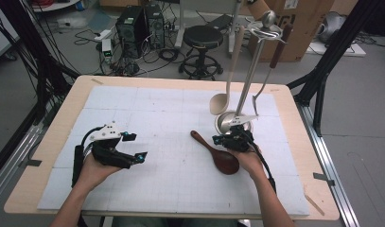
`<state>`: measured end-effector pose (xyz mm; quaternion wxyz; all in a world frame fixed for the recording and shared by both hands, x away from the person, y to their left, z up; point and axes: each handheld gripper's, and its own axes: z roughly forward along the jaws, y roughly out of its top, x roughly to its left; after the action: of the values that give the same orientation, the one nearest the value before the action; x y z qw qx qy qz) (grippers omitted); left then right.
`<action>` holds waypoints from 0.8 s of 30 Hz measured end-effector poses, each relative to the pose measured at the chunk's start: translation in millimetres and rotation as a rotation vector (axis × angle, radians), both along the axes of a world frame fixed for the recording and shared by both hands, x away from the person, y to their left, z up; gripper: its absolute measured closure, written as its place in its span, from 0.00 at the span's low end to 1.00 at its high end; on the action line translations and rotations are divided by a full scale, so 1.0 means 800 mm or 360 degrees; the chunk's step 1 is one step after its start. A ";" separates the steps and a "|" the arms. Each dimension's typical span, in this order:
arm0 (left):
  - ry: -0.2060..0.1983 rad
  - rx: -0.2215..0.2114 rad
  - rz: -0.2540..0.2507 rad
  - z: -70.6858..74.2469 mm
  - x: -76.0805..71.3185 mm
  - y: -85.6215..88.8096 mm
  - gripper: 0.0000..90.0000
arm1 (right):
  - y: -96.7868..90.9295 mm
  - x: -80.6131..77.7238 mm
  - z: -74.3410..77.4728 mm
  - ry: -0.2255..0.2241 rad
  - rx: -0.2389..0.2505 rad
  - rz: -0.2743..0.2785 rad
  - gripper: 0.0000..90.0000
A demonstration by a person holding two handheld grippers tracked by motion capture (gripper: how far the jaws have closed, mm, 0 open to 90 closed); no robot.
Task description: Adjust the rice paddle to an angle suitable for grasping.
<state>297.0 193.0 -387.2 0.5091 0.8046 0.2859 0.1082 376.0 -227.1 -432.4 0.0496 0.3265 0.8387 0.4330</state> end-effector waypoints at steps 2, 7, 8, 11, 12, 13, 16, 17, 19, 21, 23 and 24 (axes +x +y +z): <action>0.0000 -0.0004 0.0004 0.000 0.000 0.000 0.20 | 0.001 0.001 -0.003 0.0017 -0.0015 -0.0008 1.00; 0.0004 0.0001 0.0000 0.000 0.000 0.001 0.20 | 0.004 0.005 -0.009 0.0035 -0.0037 -0.0006 1.00; 0.0005 -0.0002 0.0001 0.000 0.000 0.000 0.20 | 0.005 0.005 -0.010 0.0030 -0.0039 -0.0010 1.00; 0.0004 0.0001 0.0004 0.000 0.000 0.001 0.20 | 0.007 0.005 -0.013 0.0054 -0.0047 -0.0001 1.00; 0.0002 0.0006 0.0003 0.000 0.000 0.001 0.20 | 0.009 0.004 -0.013 0.0055 -0.0052 0.0002 1.00; -0.0003 0.0003 0.0003 0.000 0.000 0.001 0.20 | 0.010 0.004 -0.014 0.0063 -0.0062 0.0008 1.00; 0.0004 0.0000 0.0006 -0.001 0.000 0.001 0.20 | 0.015 0.004 -0.017 0.0049 -0.0095 0.0038 1.00; 0.0004 0.0000 0.0006 -0.001 0.000 0.002 0.20 | 0.016 0.004 -0.017 0.0056 -0.0099 0.0034 1.00; 0.0001 -0.0001 0.0005 -0.001 0.000 0.001 0.20 | 0.016 0.004 -0.017 0.0051 -0.0089 0.0039 1.00; 0.0004 0.0000 -0.0002 -0.001 0.000 0.001 0.20 | 0.017 0.003 -0.016 0.0065 -0.0087 0.0047 1.00; 0.0009 -0.0006 -0.0006 -0.001 0.000 0.000 0.20 | 0.019 0.003 -0.017 0.0041 -0.0092 0.0071 1.00; 0.0007 0.0000 -0.0004 -0.001 0.000 0.000 0.20 | 0.021 0.002 -0.016 0.0044 -0.0091 0.0078 1.00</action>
<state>296.9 193.3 -388.1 0.5087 0.8051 0.2860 0.1057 377.4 -210.2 -445.5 0.0366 0.3102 0.8591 0.4054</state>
